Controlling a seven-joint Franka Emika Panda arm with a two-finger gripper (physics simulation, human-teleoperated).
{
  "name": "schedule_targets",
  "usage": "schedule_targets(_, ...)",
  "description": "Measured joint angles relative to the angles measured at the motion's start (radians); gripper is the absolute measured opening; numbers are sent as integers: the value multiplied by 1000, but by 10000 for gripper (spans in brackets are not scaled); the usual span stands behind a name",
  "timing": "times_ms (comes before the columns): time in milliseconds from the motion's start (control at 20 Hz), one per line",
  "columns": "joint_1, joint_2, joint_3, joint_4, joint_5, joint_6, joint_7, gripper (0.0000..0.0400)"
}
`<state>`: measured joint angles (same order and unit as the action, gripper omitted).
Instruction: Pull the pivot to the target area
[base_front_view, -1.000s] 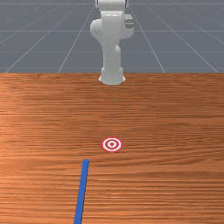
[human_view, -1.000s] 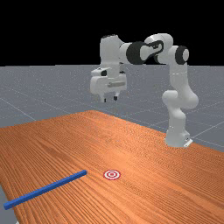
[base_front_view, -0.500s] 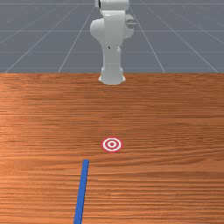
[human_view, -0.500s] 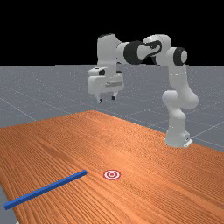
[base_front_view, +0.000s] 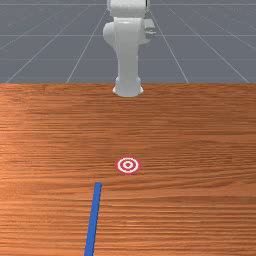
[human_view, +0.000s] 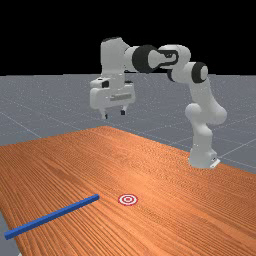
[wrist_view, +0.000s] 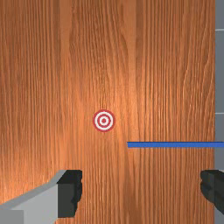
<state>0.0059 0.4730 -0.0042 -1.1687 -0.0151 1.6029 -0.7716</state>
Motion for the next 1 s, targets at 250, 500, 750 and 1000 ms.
schedule_targets(250,-2,25,-1,41,0,-33,-3,400)
schedule_targets(500,-5,-8,3,-29,-2,34,-34,400)
schedule_targets(750,-4,-6,17,-21,-11,26,-108,244)
schedule_targets(1000,12,-61,-2,-81,-9,31,39,20)
